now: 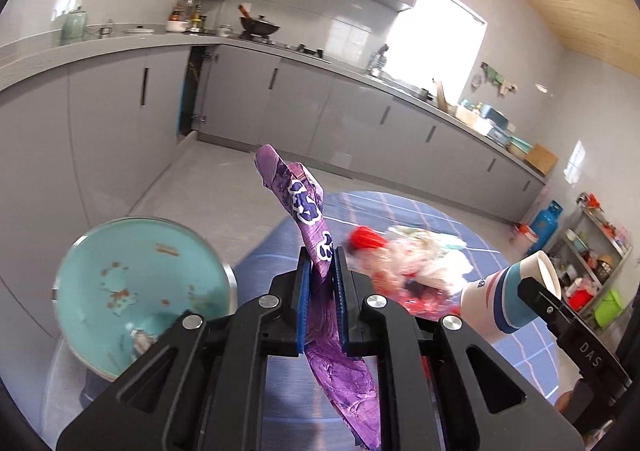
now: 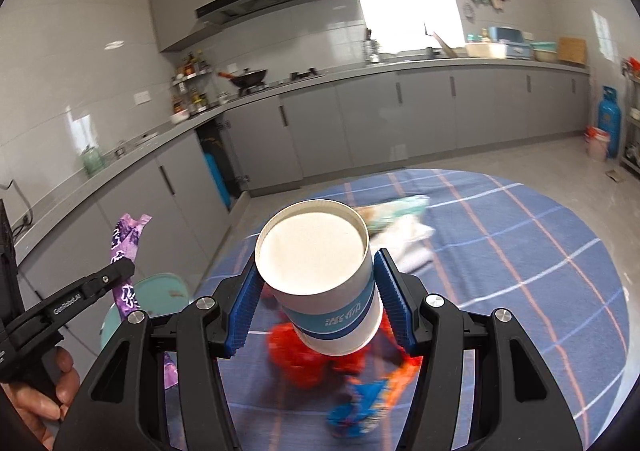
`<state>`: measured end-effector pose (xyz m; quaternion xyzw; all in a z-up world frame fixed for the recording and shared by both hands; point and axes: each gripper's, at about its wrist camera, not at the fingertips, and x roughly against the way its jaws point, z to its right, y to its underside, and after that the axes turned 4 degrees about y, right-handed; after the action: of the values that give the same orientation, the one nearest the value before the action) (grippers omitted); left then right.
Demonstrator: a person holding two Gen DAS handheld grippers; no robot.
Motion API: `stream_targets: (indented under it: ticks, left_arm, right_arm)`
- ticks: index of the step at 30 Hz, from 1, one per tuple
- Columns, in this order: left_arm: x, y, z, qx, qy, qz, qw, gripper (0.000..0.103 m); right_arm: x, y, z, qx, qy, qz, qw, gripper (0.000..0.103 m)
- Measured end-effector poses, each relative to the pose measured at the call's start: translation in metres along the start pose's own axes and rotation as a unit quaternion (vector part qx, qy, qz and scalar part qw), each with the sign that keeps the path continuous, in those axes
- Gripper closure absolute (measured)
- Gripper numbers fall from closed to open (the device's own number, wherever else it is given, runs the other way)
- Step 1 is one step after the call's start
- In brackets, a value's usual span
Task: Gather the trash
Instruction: 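Carry the purple wrapper and paper cup over the teal bin and release both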
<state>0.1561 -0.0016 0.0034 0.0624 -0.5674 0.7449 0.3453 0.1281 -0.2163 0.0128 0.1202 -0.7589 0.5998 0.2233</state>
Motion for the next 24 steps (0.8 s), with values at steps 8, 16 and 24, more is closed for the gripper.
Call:
stream_targets:
  ticks: [8, 16, 24]
  left_arm:
    - [0.013, -0.005, -0.045, 0.009, -0.042, 0.009, 0.9990, 0.092]
    - [0.017, -0.009, -0.087, 0.019, -0.082, 0.002, 0.9964, 0.092]
    - [0.010, -0.012, -0.124, 0.039, -0.100, -0.009, 0.9941, 0.092]
  right_arm:
    - [-0.020, 0.004, -0.064, 0.037, -0.054, -0.020, 0.998, 0.047]
    - [-0.043, 0.009, -0.124, 0.062, -0.102, -0.046, 0.992, 0.047]
    - [-0.063, 0.020, -0.178, 0.097, -0.129, -0.074, 0.984, 0.047]
